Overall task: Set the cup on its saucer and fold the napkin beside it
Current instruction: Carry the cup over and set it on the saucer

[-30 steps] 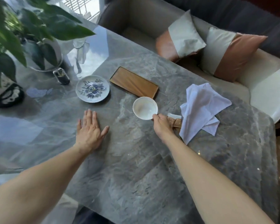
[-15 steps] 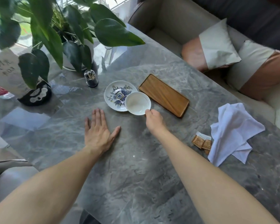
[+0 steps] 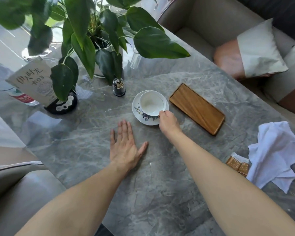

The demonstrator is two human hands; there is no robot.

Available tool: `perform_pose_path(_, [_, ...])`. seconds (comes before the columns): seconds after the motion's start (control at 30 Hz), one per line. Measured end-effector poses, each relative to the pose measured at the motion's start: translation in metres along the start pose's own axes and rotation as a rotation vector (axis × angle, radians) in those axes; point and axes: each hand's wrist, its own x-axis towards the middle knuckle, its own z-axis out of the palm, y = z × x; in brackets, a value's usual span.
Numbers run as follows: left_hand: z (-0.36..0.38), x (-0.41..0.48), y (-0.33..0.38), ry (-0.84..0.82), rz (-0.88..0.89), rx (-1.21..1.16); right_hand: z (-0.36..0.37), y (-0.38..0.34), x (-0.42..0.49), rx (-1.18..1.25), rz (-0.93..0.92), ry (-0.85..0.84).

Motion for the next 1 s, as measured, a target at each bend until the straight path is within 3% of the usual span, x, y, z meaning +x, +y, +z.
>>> perform_pose_path(0.2, [0.002, 0.0, 0.0, 0.035, 0.01, -0.023, 0.008, 0.003, 0.001, 0.03, 0.009, 0.02])
perform_pose_path(0.67, [-0.004, 0.001, -0.001, -0.07, 0.009, -0.03, 0.007, 0.01, -0.009, 0.077, -0.046, 0.072])
perform_pose_path(1.0, [-0.026, 0.013, -0.005, -0.296, 0.036, -0.05, -0.03, 0.083, -0.057, 0.04, -0.006, 0.132])
